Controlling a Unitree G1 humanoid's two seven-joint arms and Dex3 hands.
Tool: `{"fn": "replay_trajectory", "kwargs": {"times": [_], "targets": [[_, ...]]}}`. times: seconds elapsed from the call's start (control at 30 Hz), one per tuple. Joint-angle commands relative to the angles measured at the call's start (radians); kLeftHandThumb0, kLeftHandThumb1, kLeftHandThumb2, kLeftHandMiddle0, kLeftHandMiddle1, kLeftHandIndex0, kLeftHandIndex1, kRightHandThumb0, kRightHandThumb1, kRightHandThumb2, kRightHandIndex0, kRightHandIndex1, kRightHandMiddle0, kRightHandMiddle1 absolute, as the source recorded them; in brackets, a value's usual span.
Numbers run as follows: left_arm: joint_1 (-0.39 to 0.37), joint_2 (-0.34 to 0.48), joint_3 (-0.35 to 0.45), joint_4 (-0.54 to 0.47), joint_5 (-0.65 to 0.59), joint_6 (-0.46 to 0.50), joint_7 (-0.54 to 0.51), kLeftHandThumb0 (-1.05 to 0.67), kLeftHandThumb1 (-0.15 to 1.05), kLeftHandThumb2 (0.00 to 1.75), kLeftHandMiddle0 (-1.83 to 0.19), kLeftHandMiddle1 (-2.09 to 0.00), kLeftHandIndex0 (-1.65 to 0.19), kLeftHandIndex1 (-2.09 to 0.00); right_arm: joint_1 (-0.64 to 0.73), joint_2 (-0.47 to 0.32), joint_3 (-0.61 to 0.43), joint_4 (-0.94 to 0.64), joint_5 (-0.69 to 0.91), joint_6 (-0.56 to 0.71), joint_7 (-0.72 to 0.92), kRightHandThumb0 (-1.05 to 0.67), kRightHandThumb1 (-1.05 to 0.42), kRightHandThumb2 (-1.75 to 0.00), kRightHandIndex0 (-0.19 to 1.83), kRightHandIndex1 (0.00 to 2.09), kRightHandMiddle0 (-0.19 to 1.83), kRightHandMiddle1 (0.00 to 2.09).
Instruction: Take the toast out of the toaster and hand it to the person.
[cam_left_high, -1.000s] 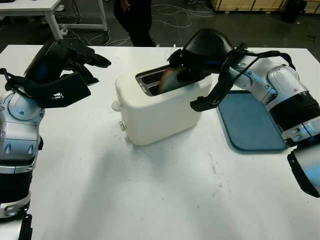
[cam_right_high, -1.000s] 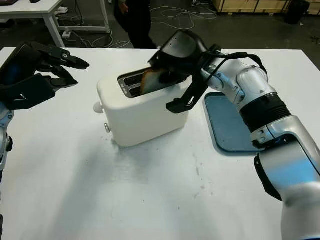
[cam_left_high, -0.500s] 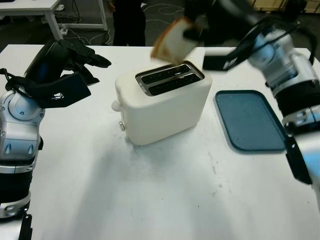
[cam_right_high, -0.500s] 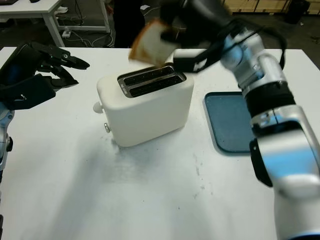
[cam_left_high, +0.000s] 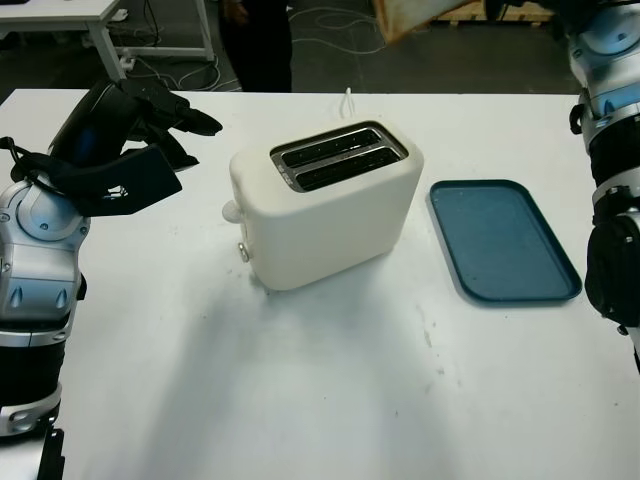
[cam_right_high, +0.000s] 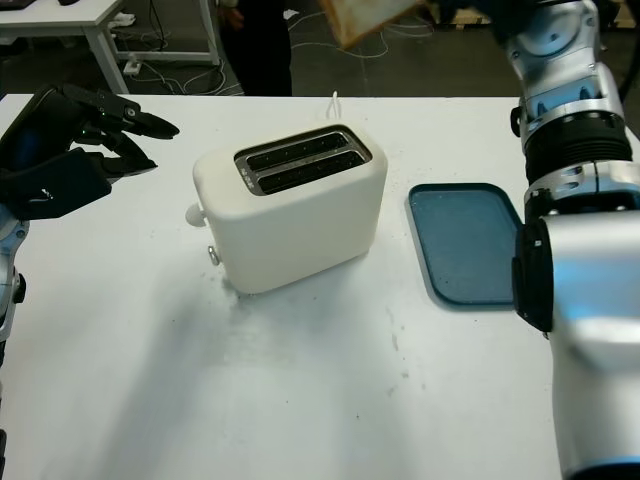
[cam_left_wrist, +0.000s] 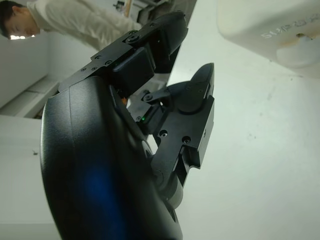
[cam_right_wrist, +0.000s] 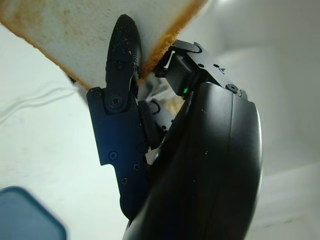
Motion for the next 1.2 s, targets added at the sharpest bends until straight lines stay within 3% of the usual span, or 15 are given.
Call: {"fn": "replay_trajectory", "kwargs": {"times": [0.0,0.07,0.13,0.37,0.53,0.67,0.7,0.8,0.83,0.93,1.0,1.03,1.07,1.1,1.17], "targets": [[0.006,-0.001,0.004,0.003,0.002,-0.009,0.009,0.01,0.82,0.0,-0.87,-0.79,-1.07,-0.02,-0.024,0.006,-0.029,0.027,0.036,0.07,-0.018,-0.46,-0.92,-0.36,0.9,1.75,0.53,1.25],[0.006,-0.002,0.004,0.0,0.0,-0.002,0.007,0.01,0.83,0.0,-0.87,-0.79,-1.07,-0.02,-0.005,0.005,-0.055,0.044,0.066,0.082,-0.016,-0.36,-0.92,-0.41,0.8,1.75,0.43,1.6],[0.006,-0.001,0.004,-0.001,0.0,0.0,0.005,0.0,0.83,0.0,-0.86,-0.79,-1.07,-0.01,0.017,0.003,-0.076,0.059,0.087,0.075,-0.022,-0.33,-0.92,-0.43,0.82,1.75,0.52,1.72],[0.004,-0.001,0.004,0.002,-0.002,0.0,0.004,-0.01,0.83,0.0,-0.86,-0.8,-1.07,-0.01,0.054,0.008,-0.122,0.103,0.115,0.121,-0.119,-0.26,-0.92,-0.43,0.85,1.75,0.59,1.75],[0.004,-0.003,0.001,-0.004,0.002,0.009,0.004,0.0,0.83,0.0,-0.85,-0.81,-1.07,-0.01,0.076,0.023,-0.094,0.119,0.081,0.16,-0.203,-0.23,-0.92,-0.46,0.71,1.75,0.32,1.75],[0.005,0.001,0.003,-0.002,0.001,0.004,0.002,-0.01,0.83,0.0,-0.86,-0.81,-1.07,-0.02,0.097,0.032,-0.084,0.132,0.075,0.181,-0.223,-0.28,-0.92,-0.43,0.67,1.75,0.3,1.74],[0.006,0.001,0.004,-0.003,0.001,0.004,0.003,-0.01,0.83,0.0,-0.86,-0.81,-1.07,-0.02,0.101,0.037,-0.088,0.134,0.081,0.189,-0.23,-0.3,-0.92,-0.43,0.67,1.75,0.3,1.71],[0.007,-0.002,0.006,0.001,-0.001,-0.002,0.006,-0.01,0.82,0.0,-0.86,-0.82,-1.08,-0.02,0.121,0.06,-0.119,0.138,0.111,0.196,-0.253,-0.29,-0.92,-0.44,0.66,1.75,0.22,1.27],[0.008,-0.002,0.006,0.003,-0.001,-0.005,0.007,-0.01,0.82,0.0,-0.86,-0.82,-1.08,-0.02,0.128,0.066,-0.133,0.14,0.124,0.195,-0.251,-0.22,-0.92,-0.47,0.61,1.75,0.12,1.51],[0.006,-0.002,0.006,0.005,-0.004,-0.009,0.006,0.0,0.82,0.0,-0.86,-0.82,-1.08,-0.02,0.143,0.078,-0.137,0.142,0.118,0.198,-0.258,-0.17,-0.92,-0.46,0.64,1.75,0.16,1.68],[0.005,-0.003,0.005,0.003,-0.004,-0.004,0.007,0.01,0.82,0.0,-0.86,-0.82,-1.08,-0.02,0.153,0.09,-0.164,0.144,0.141,0.2,-0.254,-0.17,-0.92,-0.43,0.66,1.75,0.4,0.91],[0.005,-0.004,0.004,0.002,-0.003,-0.002,0.007,0.01,0.82,0.0,-0.86,-0.83,-1.08,-0.02,0.155,0.095,-0.171,0.145,0.145,0.207,-0.26,-0.19,-0.92,-0.43,0.66,1.75,0.53,0.7],[0.004,-0.004,0.003,0.0,-0.002,0.003,0.006,0.01,0.83,0.0,-0.86,-0.83,-1.08,-0.02,0.154,0.098,-0.164,0.147,0.134,0.223,-0.271,-0.2,-0.92,-0.44,0.66,1.75,0.59,0.74],[0.003,-0.003,0.003,-0.002,-0.001,0.006,0.005,0.01,0.83,0.0,-0.85,-0.83,-1.07,-0.02,0.153,0.102,-0.161,0.149,0.13,0.236,-0.279,-0.22,-0.92,-0.44,0.65,1.75,0.42,1.19],[0.003,-0.003,0.002,-0.003,0.0,0.008,0.005,0.01,0.83,0.0,-0.86,-0.83,-1.07,-0.01,0.151,0.113,-0.184,0.151,0.151,0.26,-0.295,-0.24,-0.92,-0.44,0.62,1.75,0.19,1.63]]}}
